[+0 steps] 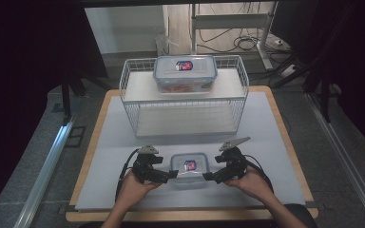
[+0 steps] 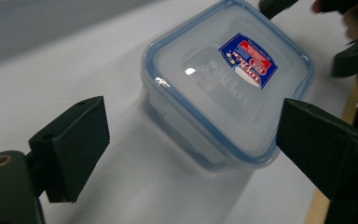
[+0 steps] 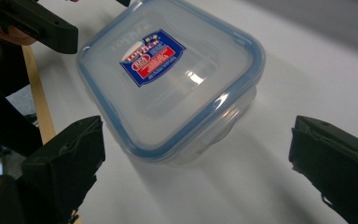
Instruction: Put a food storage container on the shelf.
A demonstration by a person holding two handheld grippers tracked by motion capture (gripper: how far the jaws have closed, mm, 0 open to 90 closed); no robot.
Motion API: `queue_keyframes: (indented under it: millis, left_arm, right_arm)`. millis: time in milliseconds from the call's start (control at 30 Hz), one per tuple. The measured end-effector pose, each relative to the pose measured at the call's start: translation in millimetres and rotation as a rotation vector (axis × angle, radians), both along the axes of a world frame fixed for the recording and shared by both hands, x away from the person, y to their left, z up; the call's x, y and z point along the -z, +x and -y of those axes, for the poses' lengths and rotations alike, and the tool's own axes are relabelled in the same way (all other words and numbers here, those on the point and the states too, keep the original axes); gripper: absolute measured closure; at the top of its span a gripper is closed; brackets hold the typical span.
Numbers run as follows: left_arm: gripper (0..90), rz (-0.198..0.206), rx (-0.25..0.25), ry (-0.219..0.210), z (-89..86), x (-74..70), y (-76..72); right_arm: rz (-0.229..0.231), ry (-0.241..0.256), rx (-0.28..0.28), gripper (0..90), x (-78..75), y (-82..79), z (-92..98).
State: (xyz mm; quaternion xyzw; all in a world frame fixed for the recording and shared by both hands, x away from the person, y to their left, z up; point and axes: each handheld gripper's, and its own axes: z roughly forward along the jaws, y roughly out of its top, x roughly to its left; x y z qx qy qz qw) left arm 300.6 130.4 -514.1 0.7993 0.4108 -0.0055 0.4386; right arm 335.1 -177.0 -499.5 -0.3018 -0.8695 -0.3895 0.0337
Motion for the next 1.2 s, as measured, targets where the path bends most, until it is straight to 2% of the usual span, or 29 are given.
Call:
queue_keyframes:
  millis: [133, 233, 333, 367, 433, 567, 667, 800, 1000, 1100, 1200]
  left_arm:
    - [12.4, -0.059, 0.029, -0.024, 7.0, 7.1, 6.6]
    - [15.0, -0.101, 0.048, -0.06, 7.8, 9.4, 7.7]
    - [19.6, -0.11, 0.061, -0.063, 8.3, 8.0, 5.8]
    - [20.1, -0.115, 0.057, -0.061, 8.3, 7.5, 5.4]
    - [21.9, -0.112, 0.047, -0.059, 6.8, 6.8, 4.8]
    - [32.3, -0.106, 0.034, -0.067, 2.9, 5.2, 2.1]
    - [37.0, -0.101, 0.022, -0.076, 0.8, 3.3, -1.7]
    - [46.5, -0.096, 0.019, -0.112, -5.1, 3.6, -6.3]
    - [54.3, -0.071, 0.017, -0.125, -8.9, 2.8, -14.9]
    - [58.1, -0.074, -0.004, -0.146, -9.9, 3.8, -18.2]
    - [58.2, -0.082, -0.013, -0.149, -9.5, 4.2, -17.9]
  right_arm:
    - [-0.06, 0.004, -0.008, 10.2, 4.7, 8.3, -6.7]
    - [-0.13, 0.024, -0.039, 14.7, 9.9, 13.3, -12.9]
    - [-0.178, 0.006, -0.048, 13.4, 13.3, 12.6, -18.0]
    - [-0.181, 0.007, -0.042, 17.1, 11.6, 11.2, -16.8]
    - [-0.176, 0.014, -0.038, 19.1, 10.3, 10.9, -15.5]
    - [-0.193, 0.044, -0.021, 24.7, 7.4, 12.2, -10.9]
    - [-0.183, 0.058, -0.001, 34.9, 5.7, 12.8, -6.4]
    - [-0.193, 0.088, 0.017, 43.3, 3.8, 11.3, -0.8]
    - [-0.22, 0.135, 0.02, 51.4, 3.5, 10.5, 6.7]
    - [-0.233, 0.158, 0.023, 54.9, 4.1, 9.4, 10.5]
    - [-0.224, 0.168, 0.034, 58.5, 3.5, 7.3, 13.3]
